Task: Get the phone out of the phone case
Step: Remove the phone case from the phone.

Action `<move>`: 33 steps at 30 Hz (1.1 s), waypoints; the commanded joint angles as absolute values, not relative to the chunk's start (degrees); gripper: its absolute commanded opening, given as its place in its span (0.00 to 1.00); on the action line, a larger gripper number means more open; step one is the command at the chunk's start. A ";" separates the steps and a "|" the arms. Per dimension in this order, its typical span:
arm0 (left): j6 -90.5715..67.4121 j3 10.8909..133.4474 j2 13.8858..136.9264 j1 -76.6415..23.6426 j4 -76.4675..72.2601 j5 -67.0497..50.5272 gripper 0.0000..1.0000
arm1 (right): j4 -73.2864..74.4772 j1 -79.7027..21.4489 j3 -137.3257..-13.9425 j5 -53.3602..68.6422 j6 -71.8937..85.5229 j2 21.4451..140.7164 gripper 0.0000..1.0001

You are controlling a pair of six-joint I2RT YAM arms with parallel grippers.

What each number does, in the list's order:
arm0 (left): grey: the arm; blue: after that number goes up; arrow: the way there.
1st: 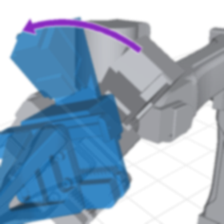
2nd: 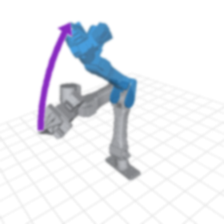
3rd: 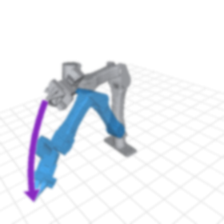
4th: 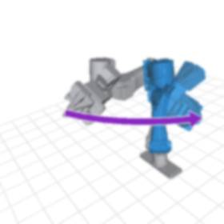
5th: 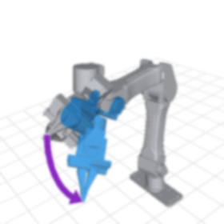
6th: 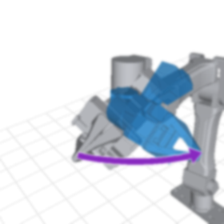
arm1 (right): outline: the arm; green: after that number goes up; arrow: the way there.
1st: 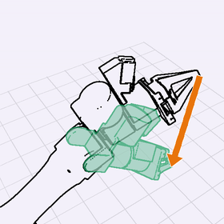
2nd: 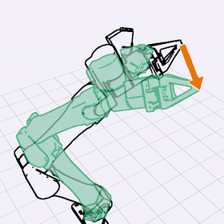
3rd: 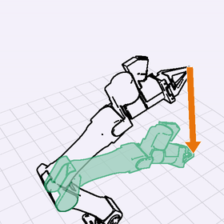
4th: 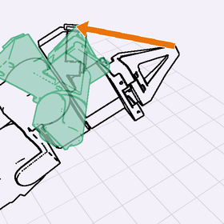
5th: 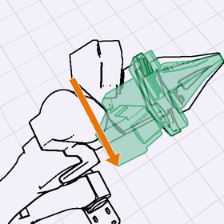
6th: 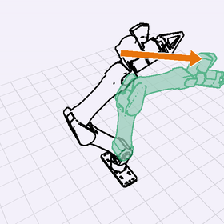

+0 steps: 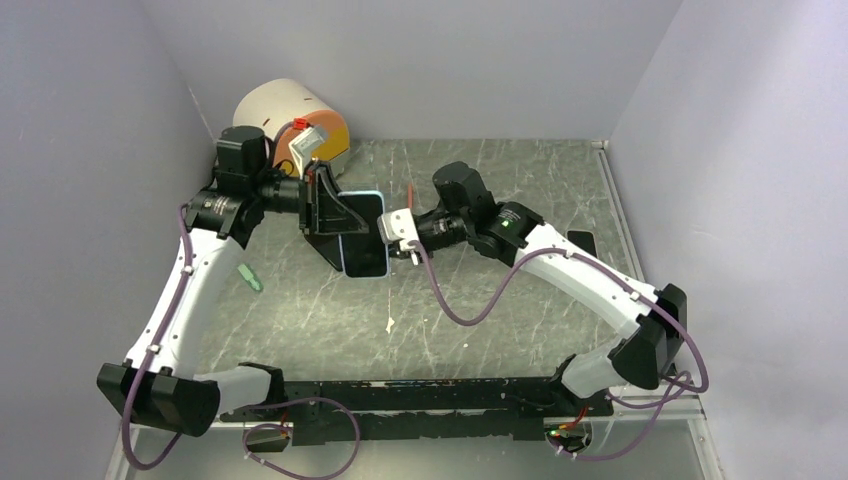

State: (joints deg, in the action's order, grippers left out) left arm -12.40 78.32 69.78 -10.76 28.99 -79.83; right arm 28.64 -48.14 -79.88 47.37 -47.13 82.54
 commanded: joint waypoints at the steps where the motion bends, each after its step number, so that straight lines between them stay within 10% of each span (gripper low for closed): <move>1: -3.21 83.53 66.65 -13.49 41.52 -79.22 0.03 | 18.80 -47.90 -80.31 42.96 -48.99 83.21 0.08; 7: 3.35 84.51 64.89 -13.53 42.75 -68.34 0.02 | 13.46 -46.64 -73.48 45.62 -39.52 79.09 0.41; 14: 1.71 82.37 63.30 -13.53 38.19 -67.99 0.02 | -4.93 -45.09 -65.84 54.22 -20.71 76.40 0.54; 33: 0.34 81.29 61.95 -13.51 33.96 -64.86 0.02 | -6.19 -45.09 -67.69 62.06 -15.12 78.47 0.47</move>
State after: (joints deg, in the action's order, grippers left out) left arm 0.38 80.77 63.33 -13.45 38.33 -64.01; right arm -3.66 -44.97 -65.58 58.72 -15.84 78.41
